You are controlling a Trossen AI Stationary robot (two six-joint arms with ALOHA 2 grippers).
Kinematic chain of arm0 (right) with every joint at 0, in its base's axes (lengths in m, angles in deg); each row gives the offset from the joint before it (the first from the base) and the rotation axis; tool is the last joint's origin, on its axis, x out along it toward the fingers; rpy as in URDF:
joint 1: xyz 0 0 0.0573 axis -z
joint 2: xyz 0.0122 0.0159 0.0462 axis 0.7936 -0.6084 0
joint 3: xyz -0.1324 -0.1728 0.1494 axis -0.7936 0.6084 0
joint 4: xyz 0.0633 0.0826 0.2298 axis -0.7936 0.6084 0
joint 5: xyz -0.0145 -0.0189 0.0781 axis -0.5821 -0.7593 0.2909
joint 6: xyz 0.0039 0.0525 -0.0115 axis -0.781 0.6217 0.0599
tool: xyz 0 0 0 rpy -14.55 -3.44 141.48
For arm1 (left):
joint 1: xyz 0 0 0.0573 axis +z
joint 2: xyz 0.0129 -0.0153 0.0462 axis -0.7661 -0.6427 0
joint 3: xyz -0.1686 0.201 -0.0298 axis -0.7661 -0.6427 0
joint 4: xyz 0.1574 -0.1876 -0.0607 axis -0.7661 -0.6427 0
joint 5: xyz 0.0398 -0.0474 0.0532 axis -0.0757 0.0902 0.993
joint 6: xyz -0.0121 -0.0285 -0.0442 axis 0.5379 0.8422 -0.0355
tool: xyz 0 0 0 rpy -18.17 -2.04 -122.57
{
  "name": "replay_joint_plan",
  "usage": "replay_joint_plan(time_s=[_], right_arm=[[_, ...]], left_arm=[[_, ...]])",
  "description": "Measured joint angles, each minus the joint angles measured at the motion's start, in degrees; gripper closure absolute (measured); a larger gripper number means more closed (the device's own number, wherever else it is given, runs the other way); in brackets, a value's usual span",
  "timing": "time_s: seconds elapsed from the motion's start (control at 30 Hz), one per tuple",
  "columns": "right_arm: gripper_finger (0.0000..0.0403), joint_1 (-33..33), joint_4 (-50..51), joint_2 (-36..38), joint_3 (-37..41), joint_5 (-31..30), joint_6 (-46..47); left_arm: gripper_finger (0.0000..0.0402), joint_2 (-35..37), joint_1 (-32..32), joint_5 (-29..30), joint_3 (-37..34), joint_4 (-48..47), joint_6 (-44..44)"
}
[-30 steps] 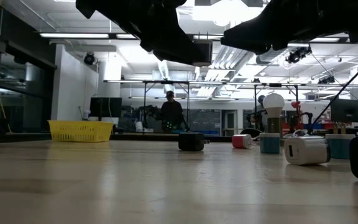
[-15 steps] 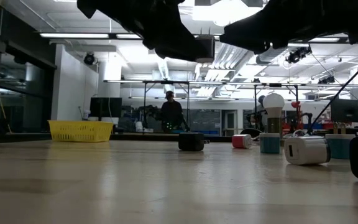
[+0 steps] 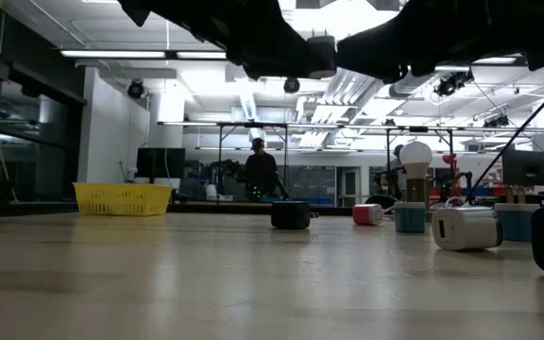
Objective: Pick & Place Office items
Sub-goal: Put the purple charger adapter into the orange bin
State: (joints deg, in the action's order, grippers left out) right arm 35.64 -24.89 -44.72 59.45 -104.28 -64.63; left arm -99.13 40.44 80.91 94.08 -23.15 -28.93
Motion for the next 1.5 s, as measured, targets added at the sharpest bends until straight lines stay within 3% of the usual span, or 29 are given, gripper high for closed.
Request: replay_joint_plan(time_s=[1.5], right_arm=[[0.0211, 1.7, -5.6, 0.0, 0.0, 3.1, -1.6]], left_arm=[[0.0277, 0.0, 1.0, 0.2, 0.0, 6.2, -3.1]])
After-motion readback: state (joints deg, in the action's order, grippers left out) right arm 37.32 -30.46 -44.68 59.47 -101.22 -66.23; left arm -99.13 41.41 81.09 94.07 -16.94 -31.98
